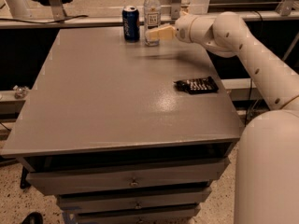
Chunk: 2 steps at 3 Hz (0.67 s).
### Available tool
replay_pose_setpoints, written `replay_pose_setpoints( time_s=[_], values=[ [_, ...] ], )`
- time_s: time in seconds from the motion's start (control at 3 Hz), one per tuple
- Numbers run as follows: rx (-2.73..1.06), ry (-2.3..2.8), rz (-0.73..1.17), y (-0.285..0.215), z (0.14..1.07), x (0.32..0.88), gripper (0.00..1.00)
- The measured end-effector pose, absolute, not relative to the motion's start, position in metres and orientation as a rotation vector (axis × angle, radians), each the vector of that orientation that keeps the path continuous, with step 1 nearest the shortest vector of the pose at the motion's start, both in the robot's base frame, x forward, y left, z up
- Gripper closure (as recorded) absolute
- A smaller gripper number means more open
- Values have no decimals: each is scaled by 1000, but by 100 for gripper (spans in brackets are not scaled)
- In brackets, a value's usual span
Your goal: Move blue plastic bottle near pepsi can
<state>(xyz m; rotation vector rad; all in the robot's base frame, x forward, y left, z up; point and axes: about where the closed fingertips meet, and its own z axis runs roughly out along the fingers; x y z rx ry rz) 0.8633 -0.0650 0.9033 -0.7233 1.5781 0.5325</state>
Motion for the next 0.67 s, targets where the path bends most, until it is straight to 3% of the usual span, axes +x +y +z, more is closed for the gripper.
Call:
replay_pose_setpoints(
  time_s=[0.67],
  values=[
    [-762, 1587, 473, -161, 937, 792, 0]
  ],
)
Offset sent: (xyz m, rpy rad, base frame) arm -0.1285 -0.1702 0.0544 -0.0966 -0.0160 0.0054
